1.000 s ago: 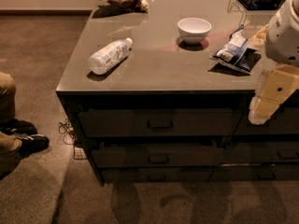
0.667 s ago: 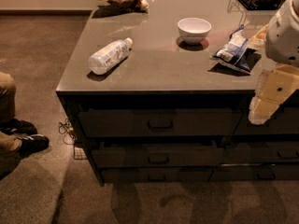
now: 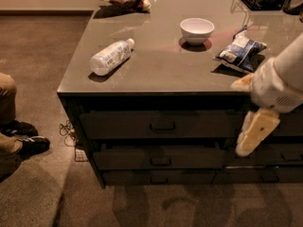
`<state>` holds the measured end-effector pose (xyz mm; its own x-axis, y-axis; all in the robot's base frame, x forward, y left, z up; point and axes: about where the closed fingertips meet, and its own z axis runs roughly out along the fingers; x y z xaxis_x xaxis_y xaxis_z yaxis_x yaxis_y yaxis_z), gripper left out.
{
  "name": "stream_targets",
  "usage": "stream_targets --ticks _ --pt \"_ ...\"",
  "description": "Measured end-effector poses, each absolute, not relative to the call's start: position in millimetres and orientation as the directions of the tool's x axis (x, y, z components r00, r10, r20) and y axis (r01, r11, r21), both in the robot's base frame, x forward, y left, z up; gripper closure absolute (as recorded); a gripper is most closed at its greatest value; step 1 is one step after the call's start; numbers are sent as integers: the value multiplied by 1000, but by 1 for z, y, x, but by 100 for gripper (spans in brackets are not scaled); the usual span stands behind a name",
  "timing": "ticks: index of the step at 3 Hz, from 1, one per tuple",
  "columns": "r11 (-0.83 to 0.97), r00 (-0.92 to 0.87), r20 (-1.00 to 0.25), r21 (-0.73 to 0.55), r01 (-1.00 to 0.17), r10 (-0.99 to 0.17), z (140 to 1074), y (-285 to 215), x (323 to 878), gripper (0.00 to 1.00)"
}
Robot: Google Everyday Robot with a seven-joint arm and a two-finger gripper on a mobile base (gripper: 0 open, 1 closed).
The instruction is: Open middle drawer
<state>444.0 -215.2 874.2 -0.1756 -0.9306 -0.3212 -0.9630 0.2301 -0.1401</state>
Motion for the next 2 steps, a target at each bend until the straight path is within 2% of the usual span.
stream_targets --ticks 1,2 --pt "181 -139 -412 -64 -981 -900 792 -204 449 0" --pt "181 -139 -413 -63 -982 -900 792 -204 449 0"
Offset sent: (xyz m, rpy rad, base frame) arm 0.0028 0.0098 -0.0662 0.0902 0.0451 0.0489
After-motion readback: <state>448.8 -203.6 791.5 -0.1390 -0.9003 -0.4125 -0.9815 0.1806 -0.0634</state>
